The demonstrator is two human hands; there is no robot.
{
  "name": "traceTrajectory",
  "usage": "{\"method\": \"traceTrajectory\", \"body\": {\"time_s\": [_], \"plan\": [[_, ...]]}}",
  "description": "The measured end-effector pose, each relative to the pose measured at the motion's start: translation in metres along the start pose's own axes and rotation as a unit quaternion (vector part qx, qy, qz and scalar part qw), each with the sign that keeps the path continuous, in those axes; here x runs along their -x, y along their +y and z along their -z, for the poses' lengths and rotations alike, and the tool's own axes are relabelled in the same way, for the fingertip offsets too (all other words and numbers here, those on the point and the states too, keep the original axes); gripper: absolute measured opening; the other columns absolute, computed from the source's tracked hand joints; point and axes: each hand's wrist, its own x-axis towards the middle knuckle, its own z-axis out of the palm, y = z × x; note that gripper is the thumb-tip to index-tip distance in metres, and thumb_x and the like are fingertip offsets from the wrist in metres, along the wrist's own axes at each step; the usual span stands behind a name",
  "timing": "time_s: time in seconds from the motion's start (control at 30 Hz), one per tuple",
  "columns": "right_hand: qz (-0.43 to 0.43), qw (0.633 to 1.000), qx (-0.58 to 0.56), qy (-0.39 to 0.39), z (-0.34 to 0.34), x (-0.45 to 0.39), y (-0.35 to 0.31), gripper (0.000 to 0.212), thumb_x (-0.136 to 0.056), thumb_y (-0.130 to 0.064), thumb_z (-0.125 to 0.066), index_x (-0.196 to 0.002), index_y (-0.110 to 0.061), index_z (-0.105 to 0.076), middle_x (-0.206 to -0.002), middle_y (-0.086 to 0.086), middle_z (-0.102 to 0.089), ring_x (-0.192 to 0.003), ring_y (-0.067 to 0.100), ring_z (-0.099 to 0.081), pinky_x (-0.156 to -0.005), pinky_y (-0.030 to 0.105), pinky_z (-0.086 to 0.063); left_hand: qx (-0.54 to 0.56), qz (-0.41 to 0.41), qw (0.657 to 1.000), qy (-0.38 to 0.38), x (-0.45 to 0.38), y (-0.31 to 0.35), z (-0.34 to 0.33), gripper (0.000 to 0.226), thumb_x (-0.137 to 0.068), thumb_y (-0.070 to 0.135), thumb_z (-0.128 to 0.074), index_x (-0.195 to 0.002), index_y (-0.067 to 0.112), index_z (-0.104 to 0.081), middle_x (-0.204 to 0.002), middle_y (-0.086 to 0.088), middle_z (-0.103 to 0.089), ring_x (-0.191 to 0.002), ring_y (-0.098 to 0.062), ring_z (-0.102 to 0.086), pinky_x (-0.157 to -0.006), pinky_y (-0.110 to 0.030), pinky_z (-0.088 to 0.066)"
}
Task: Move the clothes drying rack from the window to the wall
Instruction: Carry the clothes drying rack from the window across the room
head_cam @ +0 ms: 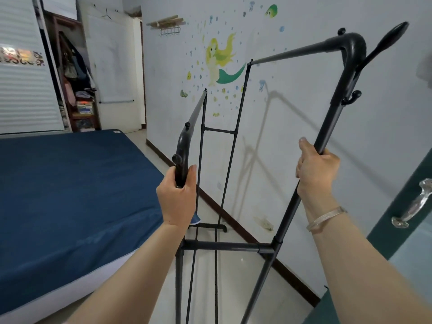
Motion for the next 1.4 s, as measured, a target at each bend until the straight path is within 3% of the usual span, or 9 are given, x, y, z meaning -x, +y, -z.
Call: {"method": "traceTrajectory", "body": {"time_s": [0.53, 0.87, 1.17, 1.4], "plan": [[-0.022, 0.993, -0.067, -0.091, 0.000, -0.167, 0.067, 0.042, -0.077, -0.031, -0.070, -0.057, -0.023, -0.034, -0.043, -0.007, -0.030, -0.038, 0.014, -0.027, -0.039, 0.024, -0.026, -0.053, -0.019, 0.995, 0.076, -0.007, -0.034, -0.147, 0.031, -0.087, 0.037, -0.063, -0.062, 0.036, -0.045, -0.053, 0.020, -0.049, -0.048, -0.003, -0.043, -0.046, -0.011, -0.037], [-0.021, 0.991, -0.065, -0.114, -0.025, -0.220, 0.098, 0.044, -0.075, -0.034, -0.069, -0.060, -0.023, -0.030, -0.053, 0.004, -0.025, -0.047, 0.022, -0.023, -0.047, 0.035, -0.021, -0.067, -0.033, 0.994, 0.082, -0.032, -0.061, -0.191, 0.034, -0.088, 0.034, -0.062, -0.059, 0.041, -0.045, -0.052, 0.021, -0.048, -0.047, -0.005, -0.042, -0.046, -0.012, -0.036], [-0.017, 0.991, -0.066, -0.111, -0.099, -0.269, 0.139, 0.046, -0.078, -0.030, -0.068, -0.057, -0.024, -0.028, -0.047, -0.002, -0.026, -0.041, 0.015, -0.024, -0.042, 0.027, -0.024, -0.045, -0.022, 0.996, 0.079, -0.105, -0.125, -0.219, 0.032, -0.087, 0.038, -0.062, -0.063, 0.024, -0.046, -0.052, 0.015, -0.046, -0.046, -0.004, -0.039, -0.044, -0.012, -0.035], [-0.020, 0.991, -0.072, -0.112, -0.153, -0.299, 0.162, 0.044, -0.080, -0.027, -0.068, -0.057, -0.024, -0.030, -0.042, -0.007, -0.028, -0.037, 0.013, -0.024, -0.039, 0.024, -0.024, -0.045, -0.015, 0.996, 0.075, -0.152, -0.162, -0.234, 0.030, -0.087, 0.043, -0.060, -0.065, 0.027, -0.047, -0.053, 0.018, -0.047, -0.047, -0.003, -0.041, -0.044, -0.013, -0.037]]}}
